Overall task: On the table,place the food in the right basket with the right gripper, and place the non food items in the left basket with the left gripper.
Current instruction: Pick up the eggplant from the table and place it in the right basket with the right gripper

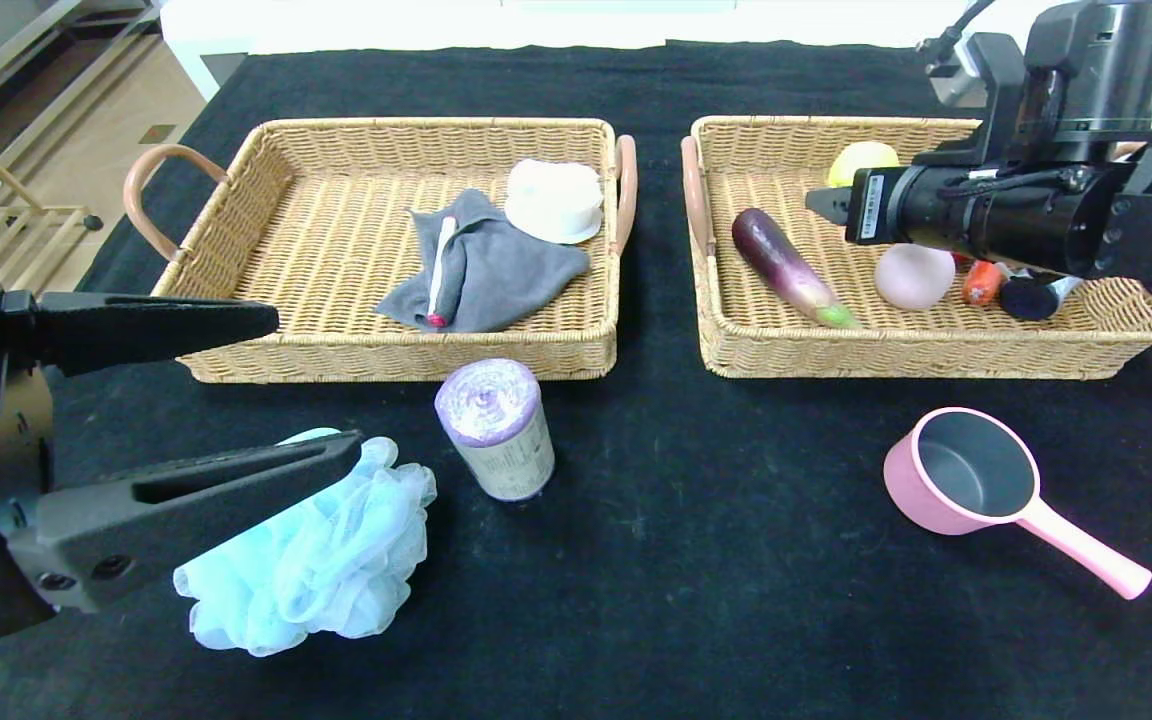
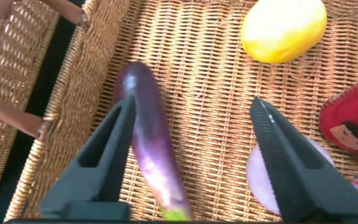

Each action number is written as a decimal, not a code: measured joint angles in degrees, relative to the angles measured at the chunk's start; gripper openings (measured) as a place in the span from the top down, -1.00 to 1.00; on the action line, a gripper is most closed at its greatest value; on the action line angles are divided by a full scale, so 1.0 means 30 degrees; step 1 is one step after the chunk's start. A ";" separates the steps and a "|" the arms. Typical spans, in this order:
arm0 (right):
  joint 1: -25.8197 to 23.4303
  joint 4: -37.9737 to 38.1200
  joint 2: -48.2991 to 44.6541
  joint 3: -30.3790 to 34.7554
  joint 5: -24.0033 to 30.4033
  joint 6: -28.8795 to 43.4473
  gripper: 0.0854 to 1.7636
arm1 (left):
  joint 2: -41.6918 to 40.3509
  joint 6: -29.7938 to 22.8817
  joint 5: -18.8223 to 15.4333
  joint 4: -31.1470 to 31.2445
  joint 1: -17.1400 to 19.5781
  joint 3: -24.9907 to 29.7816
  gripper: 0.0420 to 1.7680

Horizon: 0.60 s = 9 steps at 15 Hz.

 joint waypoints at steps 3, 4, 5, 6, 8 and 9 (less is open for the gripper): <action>0.0008 0.0020 -0.0037 0.0057 0.0020 -0.0008 -0.66 | 0.0000 0.0000 0.0000 0.0000 0.0000 0.0000 -0.94; 0.0008 0.0081 -0.0057 0.0077 0.0020 0.0000 -0.69 | 0.0000 0.0000 0.0000 -0.0012 0.0000 0.0000 -0.94; 0.0008 0.0130 -0.0106 0.0122 0.0020 0.0000 -0.72 | 0.0008 0.0000 0.0000 -0.0012 0.0008 0.0000 -0.94; 0.0008 0.0175 -0.0195 0.0179 0.0065 -0.0008 -0.75 | 0.0016 0.0000 0.0000 -0.0020 0.0008 0.0000 -0.94; 0.0081 0.0662 -0.0553 0.0390 0.0158 -0.0016 -0.79 | 0.0028 -0.0004 0.0000 -0.0020 0.0008 0.0024 -0.94; 0.0134 0.1243 -0.0801 0.0459 0.0211 -0.0028 -0.80 | 0.0037 -0.0004 0.0000 -0.0028 0.0008 0.0024 -0.94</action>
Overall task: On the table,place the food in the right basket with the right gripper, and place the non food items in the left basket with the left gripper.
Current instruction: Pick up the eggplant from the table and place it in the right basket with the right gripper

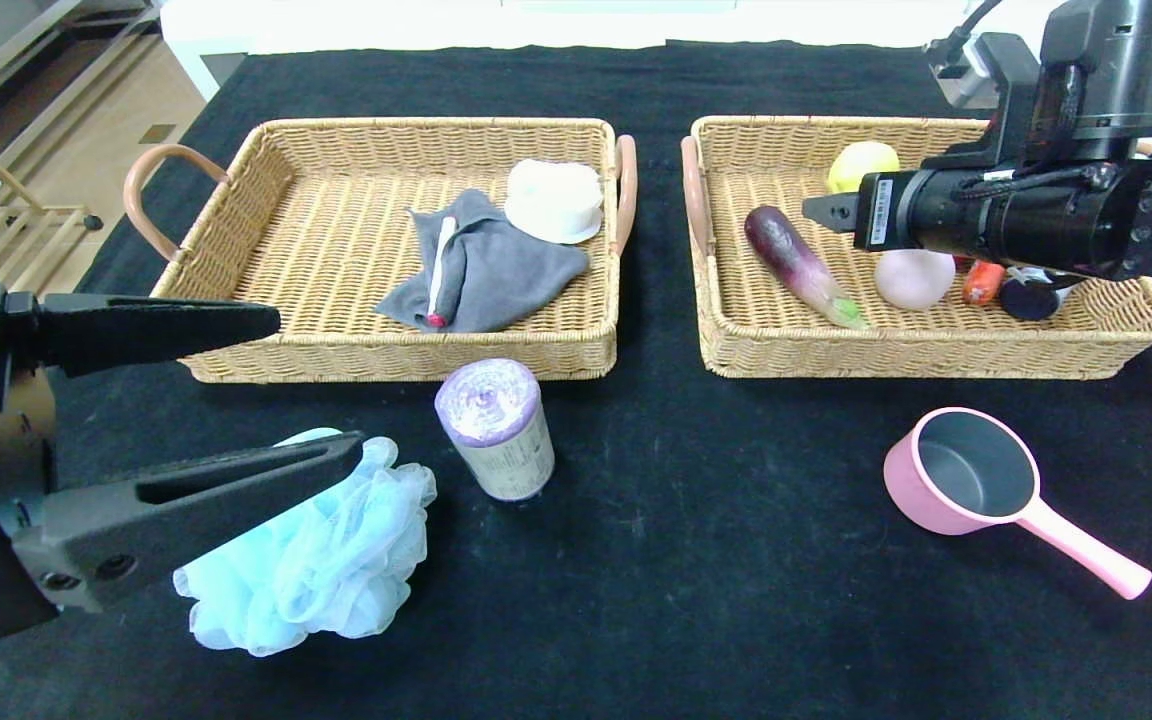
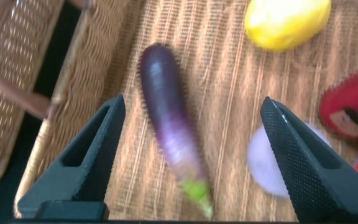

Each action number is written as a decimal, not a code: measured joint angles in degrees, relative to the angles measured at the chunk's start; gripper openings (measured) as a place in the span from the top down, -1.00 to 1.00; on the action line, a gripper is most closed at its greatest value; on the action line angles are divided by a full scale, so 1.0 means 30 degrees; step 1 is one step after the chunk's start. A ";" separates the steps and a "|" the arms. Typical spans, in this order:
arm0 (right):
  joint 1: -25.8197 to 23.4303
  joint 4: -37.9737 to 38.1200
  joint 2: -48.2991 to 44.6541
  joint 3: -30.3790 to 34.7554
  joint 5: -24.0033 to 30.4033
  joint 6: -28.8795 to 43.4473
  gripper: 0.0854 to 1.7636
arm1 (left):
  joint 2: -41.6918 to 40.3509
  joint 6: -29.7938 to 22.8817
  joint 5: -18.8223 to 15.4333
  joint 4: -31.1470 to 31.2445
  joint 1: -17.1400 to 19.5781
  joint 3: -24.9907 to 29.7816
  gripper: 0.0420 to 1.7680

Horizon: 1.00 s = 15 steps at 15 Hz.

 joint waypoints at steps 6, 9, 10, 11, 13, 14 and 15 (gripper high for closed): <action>0.0325 0.2942 -0.2206 0.0654 0.0028 0.0000 -0.88 | 0.0000 0.0012 0.0000 0.0024 -0.0016 0.0008 -0.94; 0.0349 0.5132 -0.3531 0.1032 0.0028 -0.0008 -0.89 | -0.0037 0.0012 0.0000 0.0028 -0.0016 0.0012 -0.94; 0.0341 0.5876 -0.3978 0.1093 0.0020 0.0000 -0.90 | -0.0037 0.0028 -0.0008 0.0028 -0.0016 0.0012 -0.94; 0.0333 0.6685 -0.4429 0.1134 0.0028 0.0008 -0.90 | -0.0037 0.0028 0.0000 0.0028 -0.0016 0.0012 -0.94; 0.0297 0.8151 -0.5148 0.1170 0.0000 0.0045 -0.91 | -0.0037 0.0012 0.0000 0.0028 -0.0008 0.0012 -0.94; 0.0268 0.8944 -0.5478 0.1199 0.0000 0.0049 -0.91 | -0.0053 0.0028 0.0000 0.0028 -0.0008 0.0008 -0.94; 0.0203 0.9704 -0.5742 0.1231 -0.0008 0.0102 -0.92 | -0.0065 0.0028 0.0000 0.0028 -0.0008 0.0008 -0.94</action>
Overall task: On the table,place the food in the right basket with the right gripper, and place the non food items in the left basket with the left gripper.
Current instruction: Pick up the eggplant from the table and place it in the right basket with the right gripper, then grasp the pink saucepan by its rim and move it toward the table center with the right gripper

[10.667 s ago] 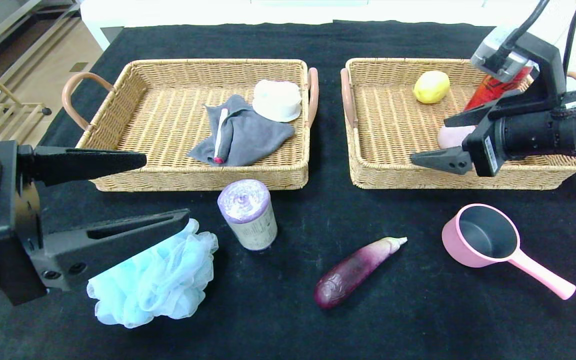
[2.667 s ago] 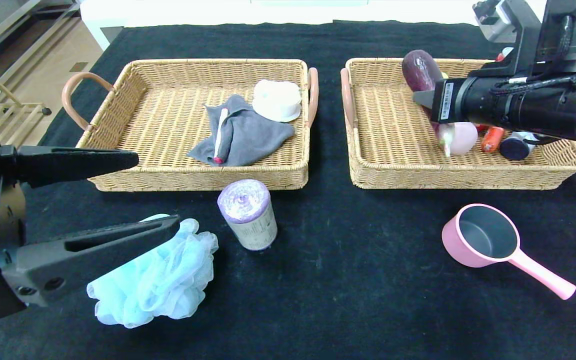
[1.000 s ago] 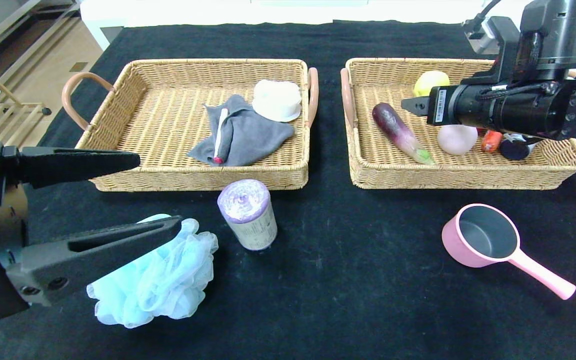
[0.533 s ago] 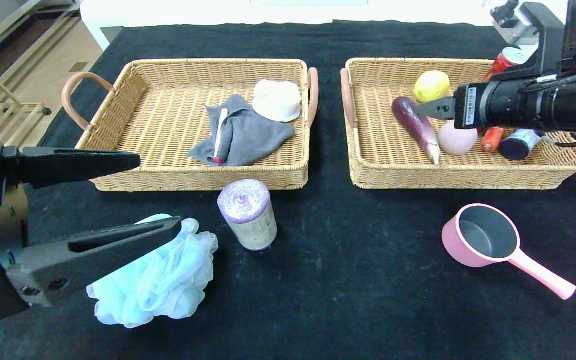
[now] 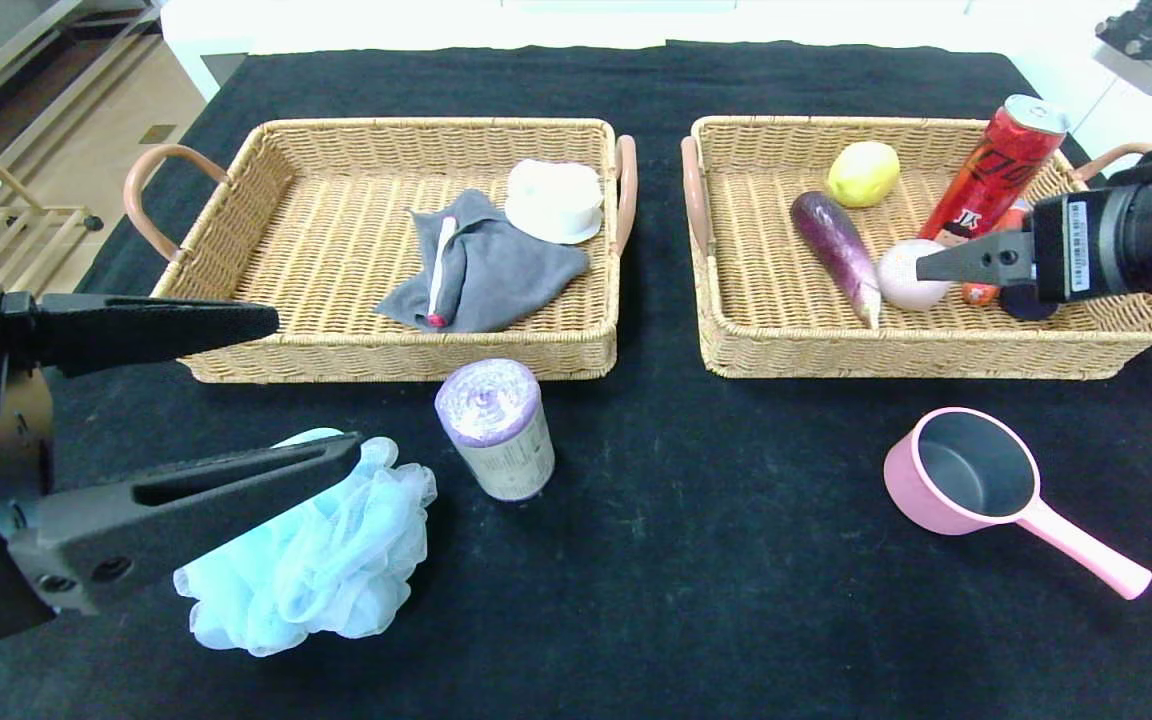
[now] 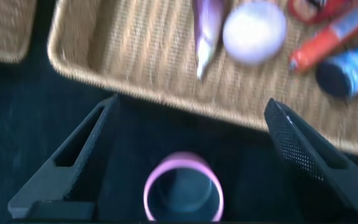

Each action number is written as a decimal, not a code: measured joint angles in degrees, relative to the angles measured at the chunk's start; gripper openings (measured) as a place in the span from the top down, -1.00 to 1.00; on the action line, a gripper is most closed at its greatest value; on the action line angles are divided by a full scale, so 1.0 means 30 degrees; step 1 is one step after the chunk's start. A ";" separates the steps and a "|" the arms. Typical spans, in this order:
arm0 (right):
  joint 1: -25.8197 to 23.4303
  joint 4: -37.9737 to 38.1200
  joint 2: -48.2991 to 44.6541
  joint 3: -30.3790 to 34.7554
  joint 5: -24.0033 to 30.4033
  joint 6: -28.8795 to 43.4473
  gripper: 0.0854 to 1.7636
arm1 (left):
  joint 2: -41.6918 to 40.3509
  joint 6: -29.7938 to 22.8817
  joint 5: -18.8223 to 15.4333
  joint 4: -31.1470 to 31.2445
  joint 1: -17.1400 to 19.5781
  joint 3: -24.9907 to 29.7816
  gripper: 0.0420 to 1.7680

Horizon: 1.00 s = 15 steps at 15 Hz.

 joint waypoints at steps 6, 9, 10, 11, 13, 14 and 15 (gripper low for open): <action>-0.0715 0.3170 -0.0821 0.0167 0.0020 0.1040 -0.92 | -0.0008 0.0000 0.0000 0.0000 0.0000 0.0020 -0.94; -0.1369 0.3779 -0.0918 0.0809 0.0020 0.1085 -0.92 | -0.0008 0.0004 0.0000 0.0000 0.0000 0.0028 -0.94; -0.1569 0.3799 -0.0939 0.1158 0.0037 0.1093 -0.92 | 0.0000 0.0012 0.0000 0.0024 0.0000 0.0028 -0.94; -0.1719 0.3799 -0.0947 0.1564 0.0053 0.1085 -0.92 | 0.0008 0.0012 0.0000 0.0033 -0.0008 0.0028 -0.94; -0.1918 0.3787 -0.0955 0.2475 0.0073 0.1093 -0.92 | 0.0000 0.0004 0.0000 0.0033 -0.0020 0.0028 -0.94; -0.1946 0.3771 -0.0959 0.2950 0.0073 0.1085 -0.92 | 0.0000 0.0004 0.0000 0.0033 -0.0045 0.0028 -0.94; -0.1959 0.3751 -0.0959 0.3356 0.0085 0.1093 -0.92 | 0.0000 0.0004 0.0000 0.0037 -0.0057 0.0033 -0.94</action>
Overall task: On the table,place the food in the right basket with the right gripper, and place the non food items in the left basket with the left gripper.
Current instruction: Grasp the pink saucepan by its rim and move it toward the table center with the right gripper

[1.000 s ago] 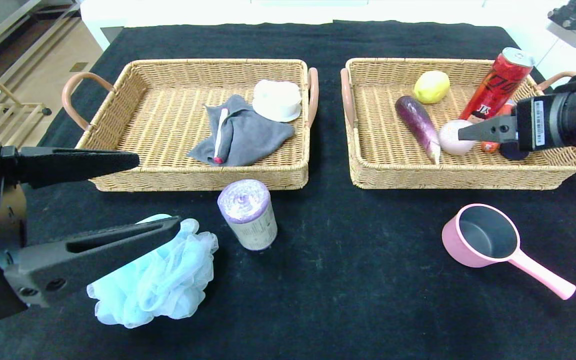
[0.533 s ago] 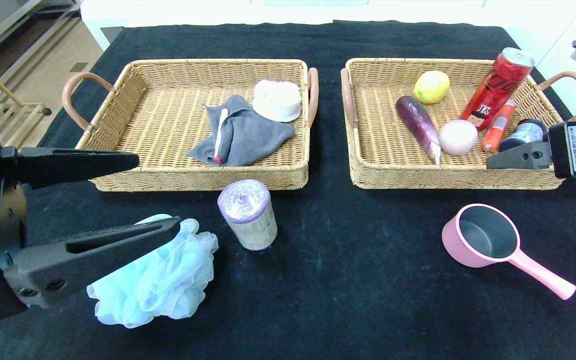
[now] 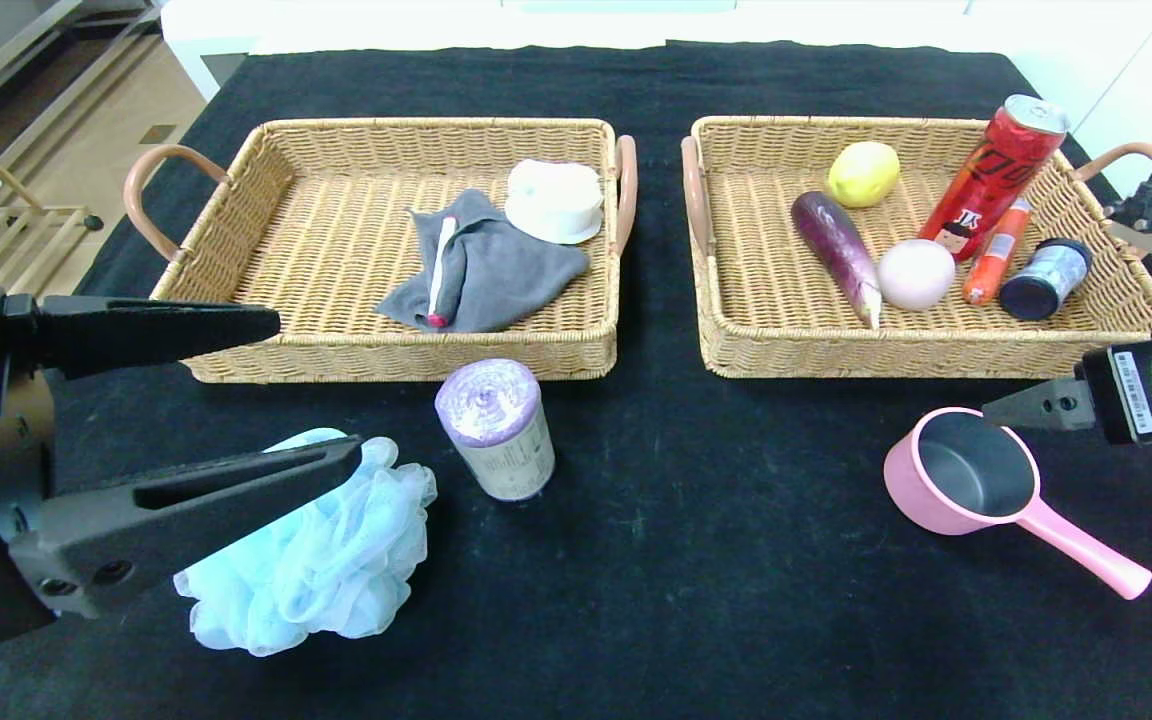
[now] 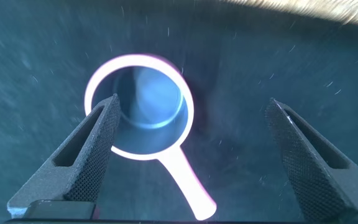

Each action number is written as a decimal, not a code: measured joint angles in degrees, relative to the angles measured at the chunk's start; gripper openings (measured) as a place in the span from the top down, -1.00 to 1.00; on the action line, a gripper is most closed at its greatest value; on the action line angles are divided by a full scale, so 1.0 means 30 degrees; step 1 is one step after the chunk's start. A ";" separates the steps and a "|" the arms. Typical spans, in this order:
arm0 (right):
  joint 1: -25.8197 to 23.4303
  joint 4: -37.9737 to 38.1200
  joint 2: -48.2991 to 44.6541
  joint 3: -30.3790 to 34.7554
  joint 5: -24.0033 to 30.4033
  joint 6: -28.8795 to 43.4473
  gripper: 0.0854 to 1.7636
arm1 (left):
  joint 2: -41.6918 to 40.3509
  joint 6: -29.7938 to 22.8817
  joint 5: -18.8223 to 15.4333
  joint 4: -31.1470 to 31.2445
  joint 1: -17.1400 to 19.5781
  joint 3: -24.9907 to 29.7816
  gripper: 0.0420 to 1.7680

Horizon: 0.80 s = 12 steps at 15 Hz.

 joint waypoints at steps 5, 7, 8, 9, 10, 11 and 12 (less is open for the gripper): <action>-0.0098 -0.0154 0.0215 0.1248 0.0496 0.0545 -0.92 | 0.0000 0.0000 0.0000 0.0000 -0.0016 0.0016 -0.94; -0.0244 -0.0163 0.0463 0.1361 0.0459 0.0561 -0.92 | 0.0008 -0.0004 0.0000 -0.0004 -0.0016 0.0016 -0.94; -0.0301 -0.0163 0.0634 0.1386 0.0431 0.0561 -0.92 | 0.0008 0.0000 0.0008 -0.0004 -0.0016 0.0016 -0.94; -0.0410 -0.0154 0.0829 0.1398 0.0439 0.0561 -0.92 | 0.0012 0.0000 0.0008 -0.0012 -0.0016 0.0037 -0.94; -0.0475 -0.0163 0.1048 0.1414 0.0431 0.0569 -0.92 | 0.0020 0.0000 0.0012 -0.0028 -0.0016 0.0045 -0.94; -0.0540 -0.0167 0.1296 0.1467 0.0431 0.0577 -0.93 | 0.0037 0.0000 0.0012 -0.0037 -0.0016 0.0053 -0.94; -0.0597 -0.0240 0.1528 0.1544 0.0419 0.0597 -0.93 | 0.0049 -0.0004 0.0012 -0.0049 -0.0016 0.0053 -0.94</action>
